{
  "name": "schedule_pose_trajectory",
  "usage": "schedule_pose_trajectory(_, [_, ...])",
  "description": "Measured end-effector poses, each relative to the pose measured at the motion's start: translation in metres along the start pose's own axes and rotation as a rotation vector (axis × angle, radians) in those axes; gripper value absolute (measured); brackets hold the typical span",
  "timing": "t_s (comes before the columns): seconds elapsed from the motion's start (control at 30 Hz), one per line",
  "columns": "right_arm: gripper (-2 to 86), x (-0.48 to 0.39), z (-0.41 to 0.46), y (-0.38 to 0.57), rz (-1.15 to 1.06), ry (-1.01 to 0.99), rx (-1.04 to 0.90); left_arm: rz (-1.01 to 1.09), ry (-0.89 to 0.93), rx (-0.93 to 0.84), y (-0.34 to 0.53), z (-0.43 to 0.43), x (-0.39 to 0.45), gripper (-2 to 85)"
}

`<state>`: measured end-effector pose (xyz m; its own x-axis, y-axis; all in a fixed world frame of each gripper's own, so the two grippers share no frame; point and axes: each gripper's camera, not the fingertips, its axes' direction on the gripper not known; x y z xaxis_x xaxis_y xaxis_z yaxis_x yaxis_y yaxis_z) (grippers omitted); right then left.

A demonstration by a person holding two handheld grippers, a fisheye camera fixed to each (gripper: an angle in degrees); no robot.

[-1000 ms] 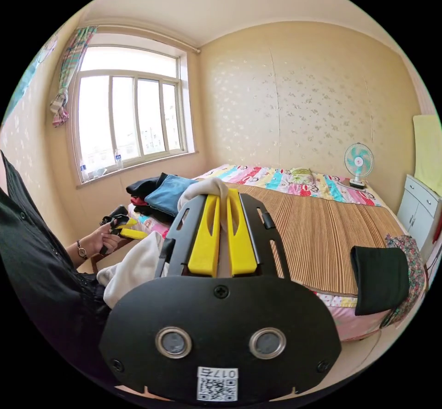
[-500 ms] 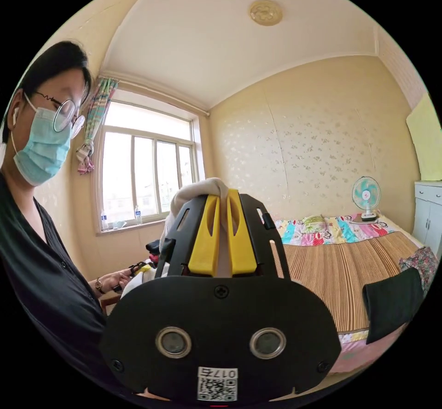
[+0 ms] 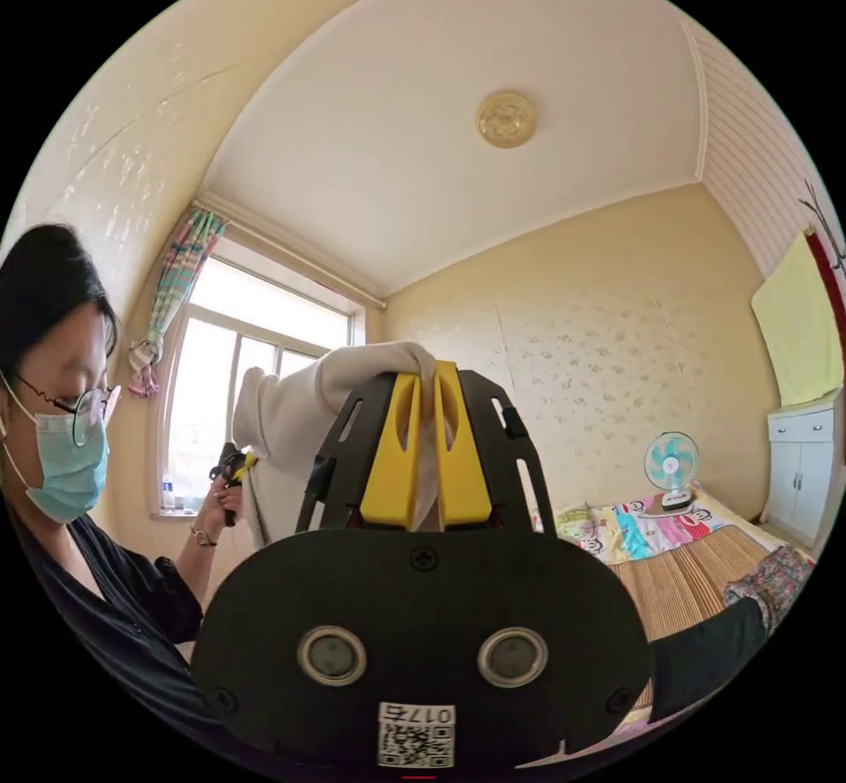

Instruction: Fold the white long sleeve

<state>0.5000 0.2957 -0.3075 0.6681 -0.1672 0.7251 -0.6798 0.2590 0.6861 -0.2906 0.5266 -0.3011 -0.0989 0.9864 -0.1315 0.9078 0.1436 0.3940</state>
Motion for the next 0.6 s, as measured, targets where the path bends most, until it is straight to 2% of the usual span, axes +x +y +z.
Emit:
schedule_pose_trajectory(0.03, [3.8,-0.008,-0.005,-0.003,-0.034,0.045,-0.005,0.053,-0.028,0.018,0.007,0.005,0.019,4.1])
schedule_pose_trajectory(0.2, [3.8,-0.033,-0.058,-0.015,-0.101,0.011,0.067,0.202,-0.098,0.154,0.042,0.003,0.103,4.0])
schedule_pose_trajectory(0.33, [3.9,-0.032,-0.049,-0.042,-0.123,0.075,-0.065,0.203,-0.380,0.163,0.032,0.021,0.131,4.0])
schedule_pose_trajectory(0.4, [4.1,-0.016,-0.020,-0.049,-0.127,0.127,-0.173,0.155,-0.509,0.129,0.023,0.037,0.106,4.1])
schedule_pose_trajectory(0.5, [4.5,0.041,0.057,-0.030,-0.113,0.208,-0.434,-0.028,-0.632,0.020,0.025,0.069,0.003,5.3])
schedule_pose_trajectory(0.6, [5.4,0.129,0.151,0.047,-0.131,0.250,-0.714,-0.036,-0.856,-0.180,0.065,0.099,-0.115,8.9])
